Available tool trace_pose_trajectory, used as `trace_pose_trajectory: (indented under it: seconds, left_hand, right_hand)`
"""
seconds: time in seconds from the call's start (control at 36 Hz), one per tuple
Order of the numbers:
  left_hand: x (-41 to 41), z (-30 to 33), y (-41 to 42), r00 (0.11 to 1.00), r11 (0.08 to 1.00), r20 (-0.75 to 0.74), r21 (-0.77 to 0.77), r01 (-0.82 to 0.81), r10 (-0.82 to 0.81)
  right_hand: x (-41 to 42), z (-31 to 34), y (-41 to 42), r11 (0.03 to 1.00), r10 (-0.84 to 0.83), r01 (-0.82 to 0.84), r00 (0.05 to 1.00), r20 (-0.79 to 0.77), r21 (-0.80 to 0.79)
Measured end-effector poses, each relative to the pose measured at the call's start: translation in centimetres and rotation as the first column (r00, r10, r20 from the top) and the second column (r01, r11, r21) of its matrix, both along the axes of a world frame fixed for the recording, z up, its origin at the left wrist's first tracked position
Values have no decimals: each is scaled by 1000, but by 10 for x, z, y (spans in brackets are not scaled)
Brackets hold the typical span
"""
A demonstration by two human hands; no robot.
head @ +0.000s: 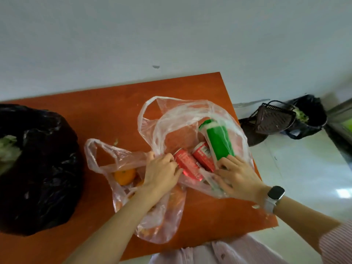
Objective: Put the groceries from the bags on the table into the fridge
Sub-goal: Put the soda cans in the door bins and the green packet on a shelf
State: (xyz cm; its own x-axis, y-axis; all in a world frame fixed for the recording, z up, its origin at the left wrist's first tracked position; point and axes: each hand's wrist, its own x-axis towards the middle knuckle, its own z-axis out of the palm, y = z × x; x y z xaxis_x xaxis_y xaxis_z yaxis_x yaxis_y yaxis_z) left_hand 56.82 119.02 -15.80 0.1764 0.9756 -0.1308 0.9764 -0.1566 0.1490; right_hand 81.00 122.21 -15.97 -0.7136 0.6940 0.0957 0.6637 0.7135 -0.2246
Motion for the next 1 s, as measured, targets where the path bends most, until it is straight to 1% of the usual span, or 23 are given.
trace_pose_trajectory:
  seconds: [0.06, 0.19, 0.28, 0.33, 0.39, 0.44, 0.47, 0.53, 0.61, 0.72, 0.78, 0.83, 0.86, 0.92, 0.94, 1.0]
  left_hand:
    - [4, 2, 4, 999, 999, -36, -33, -18, 16]
    - [7, -3, 10, 997, 999, -64, -21, 46, -47]
    - [5, -7, 13, 992, 996, -87, -1, 91, -91]
    - [7, -11, 19, 983, 987, -99, -51, 150, -154]
    - [9, -15, 25, 970, 974, -115, -96, 204, -214]
    - [10, -18, 32, 957, 960, -122, -131, 249, -264]
    - [11, -20, 35, 952, 954, -115, -137, 268, -284]
    - [10, -23, 40, 947, 948, -92, -115, 298, -309]
    - [8, -28, 44, 941, 940, -60, -88, 329, -334]
    - [7, -28, 44, 922, 925, -120, -151, 348, -367]
    - [10, -27, 45, 921, 923, -133, -181, 340, -365]
    - [12, -27, 47, 919, 915, -124, -211, 345, -375]
    - [12, -27, 48, 918, 911, -114, -221, 349, -379]
    - [12, -27, 51, 927, 908, -78, -249, 338, -367]
    - [12, -27, 52, 931, 906, -61, -263, 332, -359]
    - [11, -27, 54, 938, 903, -35, -284, 322, -345]
  right_hand:
    - [2, 2, 2, 996, -84, 84, 995, 45, 13]
    - [-2, 11, 7, 952, -300, 305, 939, 168, 0]
    - [-1, 12, 19, 930, -359, 368, 898, 255, 10]
    - [1, 12, 33, 926, -351, 376, 895, 275, -42]
    - [-3, 17, 44, 933, -323, 354, 901, 290, -61]
    - [-5, 20, 49, 929, -299, 347, 909, 290, -130]
    - [-8, 23, 50, 925, -303, 349, 916, 262, -151]
    - [-12, 23, 50, 895, -356, 392, 915, 188, -214]
    - [-15, 21, 48, 852, -400, 429, 903, 154, -300]
    - [-10, 24, 47, 848, -311, 352, 936, 166, -396]
    - [-3, 27, 43, 889, -194, 267, 956, 221, -373]
    - [3, 28, 36, 943, -31, 121, 960, 278, -311]
    - [6, 28, 32, 954, 52, 48, 946, 319, -296]
    - [12, 26, 21, 948, 188, -46, 881, 435, -316]
    - [16, 24, 17, 945, 220, -66, 855, 470, -322]
    - [26, 23, 14, 944, 228, -80, 859, 458, -320]
